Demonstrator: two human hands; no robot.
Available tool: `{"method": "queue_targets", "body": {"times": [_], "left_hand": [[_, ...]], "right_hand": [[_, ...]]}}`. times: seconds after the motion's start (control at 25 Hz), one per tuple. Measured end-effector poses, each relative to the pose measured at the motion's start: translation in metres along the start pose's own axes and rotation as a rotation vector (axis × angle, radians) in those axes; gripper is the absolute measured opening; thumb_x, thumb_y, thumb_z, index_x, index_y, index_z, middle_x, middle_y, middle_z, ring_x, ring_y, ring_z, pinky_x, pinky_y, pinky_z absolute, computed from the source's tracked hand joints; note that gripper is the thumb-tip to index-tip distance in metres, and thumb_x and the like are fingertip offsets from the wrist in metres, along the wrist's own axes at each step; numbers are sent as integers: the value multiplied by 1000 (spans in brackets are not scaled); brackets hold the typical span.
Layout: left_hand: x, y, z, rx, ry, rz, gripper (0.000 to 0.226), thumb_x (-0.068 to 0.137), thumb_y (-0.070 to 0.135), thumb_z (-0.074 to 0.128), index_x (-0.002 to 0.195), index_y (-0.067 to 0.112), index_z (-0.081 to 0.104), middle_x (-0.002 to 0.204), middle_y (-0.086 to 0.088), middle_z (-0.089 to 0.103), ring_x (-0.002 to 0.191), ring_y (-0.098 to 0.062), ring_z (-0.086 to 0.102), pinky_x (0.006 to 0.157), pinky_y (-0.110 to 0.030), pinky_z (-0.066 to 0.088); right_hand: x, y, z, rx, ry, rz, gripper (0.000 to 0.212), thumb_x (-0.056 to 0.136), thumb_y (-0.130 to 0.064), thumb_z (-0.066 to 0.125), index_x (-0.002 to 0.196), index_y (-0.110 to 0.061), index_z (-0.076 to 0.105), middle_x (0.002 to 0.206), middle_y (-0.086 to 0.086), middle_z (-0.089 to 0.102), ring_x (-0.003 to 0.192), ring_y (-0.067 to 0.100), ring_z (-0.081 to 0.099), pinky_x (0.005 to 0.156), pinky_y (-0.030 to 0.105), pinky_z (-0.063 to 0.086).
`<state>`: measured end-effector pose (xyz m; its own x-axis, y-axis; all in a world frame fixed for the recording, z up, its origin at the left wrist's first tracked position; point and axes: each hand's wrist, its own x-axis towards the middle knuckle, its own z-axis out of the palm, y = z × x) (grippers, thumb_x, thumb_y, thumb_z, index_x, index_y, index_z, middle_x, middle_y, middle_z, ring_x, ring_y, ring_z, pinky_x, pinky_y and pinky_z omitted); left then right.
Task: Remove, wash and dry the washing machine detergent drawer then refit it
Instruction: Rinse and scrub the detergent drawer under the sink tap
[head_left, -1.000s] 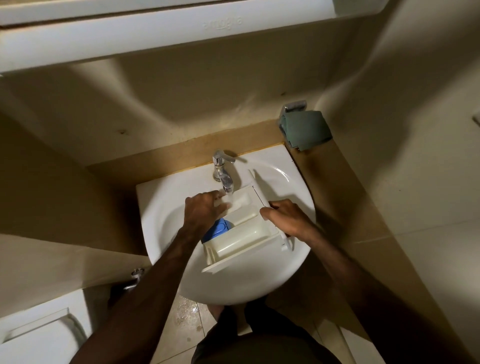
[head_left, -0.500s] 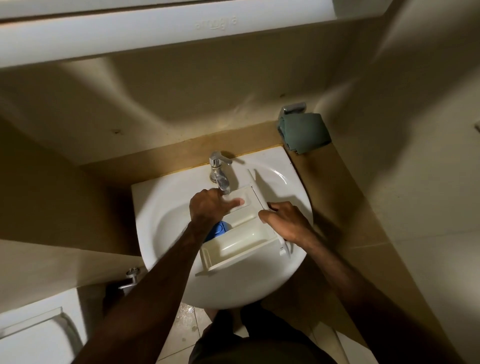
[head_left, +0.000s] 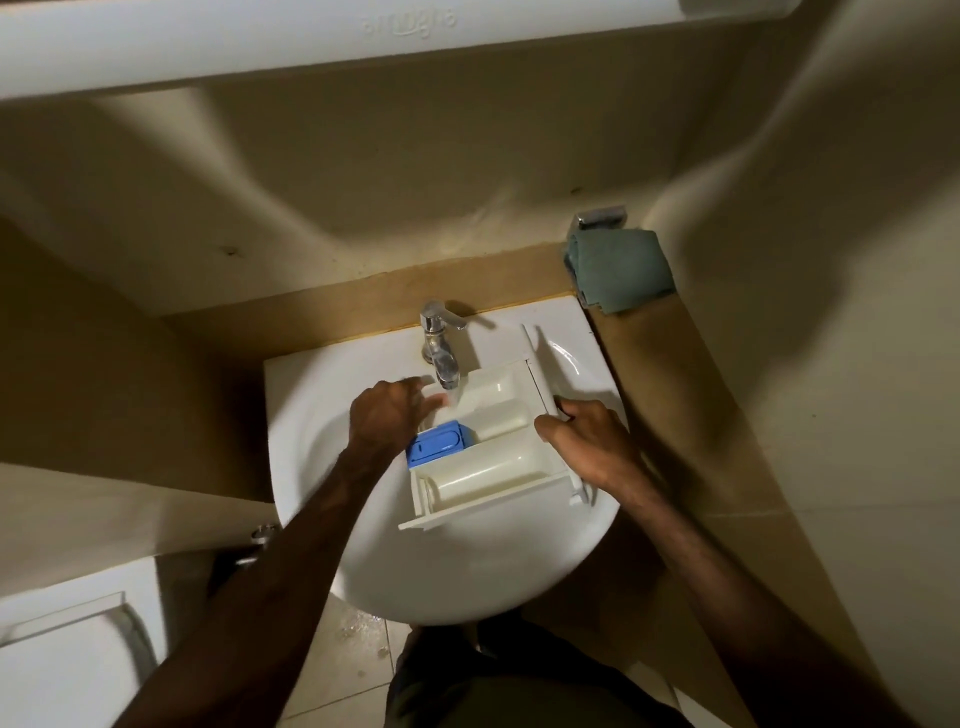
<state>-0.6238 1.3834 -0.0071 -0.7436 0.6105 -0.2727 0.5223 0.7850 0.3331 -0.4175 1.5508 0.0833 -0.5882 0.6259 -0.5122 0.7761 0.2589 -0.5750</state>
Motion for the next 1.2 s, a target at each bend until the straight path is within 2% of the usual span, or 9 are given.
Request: {"method": "queue_targets", "body": {"times": [0.08, 0.16, 0.28, 0.36, 0.44, 0.52, 0.8, 1.0, 1.2], "left_hand": [[-3, 14, 6, -67, -13, -128, 76, 84, 85, 52, 130, 26, 71, 107, -2, 79, 95, -24, 69, 80, -33, 50], [-3, 19, 10, -178, -35, -169, 74, 82, 84, 58, 118, 22, 74, 94, 0, 76, 86, -20, 66, 72, -29, 46], [-6, 7, 21, -427, -46, -26, 39, 97, 48, 68, 123, 18, 69, 102, -5, 77, 80, -21, 66, 64, -21, 46], [-14, -4, 28, -765, 17, -7, 15, 99, 23, 71, 113, 22, 66, 109, -2, 75, 83, -25, 69, 63, -23, 55], [-23, -10, 31, -1064, 111, -84, 17, 98, 11, 71, 110, 23, 69, 113, -2, 75, 89, -25, 71, 68, -31, 63], [-28, -14, 32, -1182, 124, -123, 17, 101, 10, 66, 114, 16, 74, 112, -9, 78, 88, -27, 73, 77, -41, 64], [-27, -5, 48, -1238, 125, -250, 20, 92, 15, 78, 111, 9, 79, 98, -13, 81, 80, -25, 73, 79, -43, 63], [-31, 20, 58, -1370, 125, -326, 22, 100, 20, 69, 109, 1, 76, 82, -2, 72, 75, -14, 66, 69, -27, 61], [-26, 29, 59, -1458, 107, -386, 24, 103, 23, 65, 118, 7, 74, 96, 2, 79, 85, -16, 72, 70, -28, 63]], "right_hand": [[-3, 2, 1, -51, 15, -54, 32, 81, -46, 54, 95, -20, 67, 69, -6, 63, 77, 21, 64, 69, 37, 50], [-6, 5, 3, -97, 45, -80, 42, 82, -48, 53, 109, -20, 66, 71, -6, 61, 80, 23, 64, 68, 36, 50], [-7, 15, 3, -86, 76, -79, 49, 73, -56, 48, 106, -24, 64, 78, -6, 64, 84, 24, 66, 79, 45, 59], [-9, 20, 7, -111, 92, -102, 54, 75, -57, 50, 116, -25, 62, 80, -7, 61, 88, 25, 65, 82, 45, 59], [-10, 21, 9, -113, 111, -115, 68, 74, -62, 48, 130, -25, 60, 87, -4, 64, 92, 25, 66, 86, 45, 58], [-11, 22, 6, -89, 103, -96, 77, 69, -68, 42, 134, -29, 59, 95, -2, 69, 96, 25, 67, 88, 46, 59], [-4, 22, -23, 44, 36, 2, 57, 63, -64, 53, 92, -18, 69, 80, -3, 74, 81, 23, 72, 81, 50, 62], [-6, 16, -36, 83, 40, 63, 47, 66, -65, 57, 68, -18, 67, 68, 1, 70, 75, 28, 71, 76, 46, 61], [-7, 17, -40, 143, -1, 68, 45, 67, -64, 57, 68, -20, 68, 70, 3, 72, 76, 28, 72, 74, 46, 60]]}}
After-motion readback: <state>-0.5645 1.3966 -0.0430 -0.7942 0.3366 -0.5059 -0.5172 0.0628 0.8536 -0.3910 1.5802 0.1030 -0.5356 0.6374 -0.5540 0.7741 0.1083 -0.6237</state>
